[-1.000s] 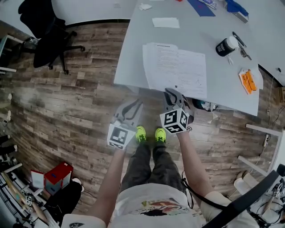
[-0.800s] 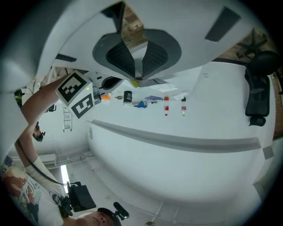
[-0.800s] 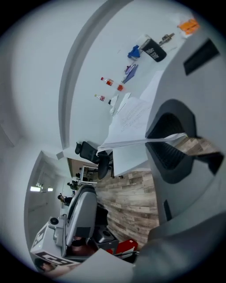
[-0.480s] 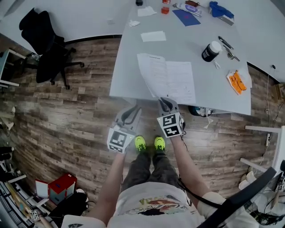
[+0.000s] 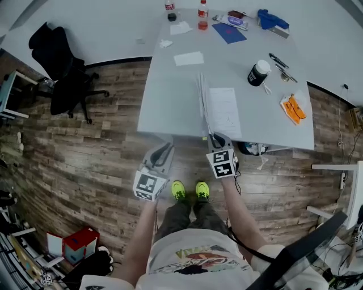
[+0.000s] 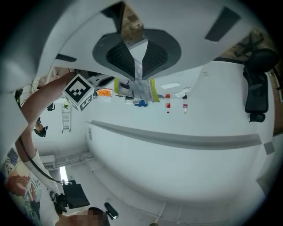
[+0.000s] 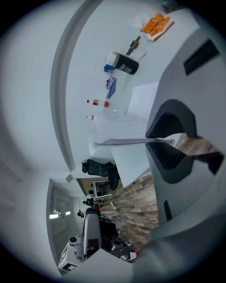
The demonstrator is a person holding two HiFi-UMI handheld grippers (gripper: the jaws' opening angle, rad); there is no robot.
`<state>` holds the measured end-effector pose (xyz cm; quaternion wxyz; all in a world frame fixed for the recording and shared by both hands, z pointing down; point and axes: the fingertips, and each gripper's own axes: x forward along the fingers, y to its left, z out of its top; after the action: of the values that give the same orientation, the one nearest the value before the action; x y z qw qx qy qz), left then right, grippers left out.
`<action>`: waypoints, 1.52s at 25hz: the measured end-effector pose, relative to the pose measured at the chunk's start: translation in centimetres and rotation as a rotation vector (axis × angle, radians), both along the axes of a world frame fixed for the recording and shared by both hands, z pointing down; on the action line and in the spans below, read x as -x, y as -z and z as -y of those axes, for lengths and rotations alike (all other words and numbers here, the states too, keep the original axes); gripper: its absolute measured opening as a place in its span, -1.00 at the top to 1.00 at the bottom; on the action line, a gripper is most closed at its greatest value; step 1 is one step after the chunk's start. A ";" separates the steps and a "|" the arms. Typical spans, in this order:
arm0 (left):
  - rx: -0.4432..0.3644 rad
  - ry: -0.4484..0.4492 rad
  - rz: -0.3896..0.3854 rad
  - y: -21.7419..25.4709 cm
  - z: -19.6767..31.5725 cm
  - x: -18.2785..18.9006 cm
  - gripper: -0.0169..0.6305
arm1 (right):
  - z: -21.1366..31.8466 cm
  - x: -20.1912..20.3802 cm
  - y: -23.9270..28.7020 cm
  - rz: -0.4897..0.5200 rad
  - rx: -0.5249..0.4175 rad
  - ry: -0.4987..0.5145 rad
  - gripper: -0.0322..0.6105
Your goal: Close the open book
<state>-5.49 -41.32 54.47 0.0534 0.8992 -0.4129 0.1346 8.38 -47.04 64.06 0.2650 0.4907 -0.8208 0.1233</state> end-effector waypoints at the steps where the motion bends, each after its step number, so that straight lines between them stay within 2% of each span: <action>1: 0.001 0.006 -0.002 0.1 -0.1 -0.1 0.85 | 0.0 -0.5 -0.1 -0.001 0.006 -0.003 0.79; 14: 0.000 0.038 -0.024 1.1 0.0 -2.5 0.85 | -0.1 -5.6 -2.9 0.039 0.093 -0.078 0.78; 21: 0.011 0.029 -0.070 1.8 0.3 -4.3 0.85 | 0.1 -7.3 -4.5 0.079 0.163 -0.106 0.78; 24: 0.020 0.030 -0.097 2.1 0.1 -4.6 0.85 | 0.1 -7.7 -4.6 0.089 0.179 -0.110 0.68; 28: 0.015 0.028 -0.107 2.8 0.1 -4.6 0.85 | -0.1 -7.9 -4.3 0.097 0.195 -0.117 0.60; 34: 0.008 0.026 -0.127 4.0 0.2 -4.6 0.85 | -1.9 -9.1 -3.8 0.048 0.204 -0.128 0.63; 38: -0.004 0.005 -0.129 4.7 0.1 -5.5 0.85 | -3.2 -9.3 -2.7 0.067 0.178 -0.101 0.64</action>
<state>-0.01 -41.39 49.76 0.0785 0.9051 -0.4110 0.0756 17.63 -43.86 66.75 0.2734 0.5016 -0.7893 0.2252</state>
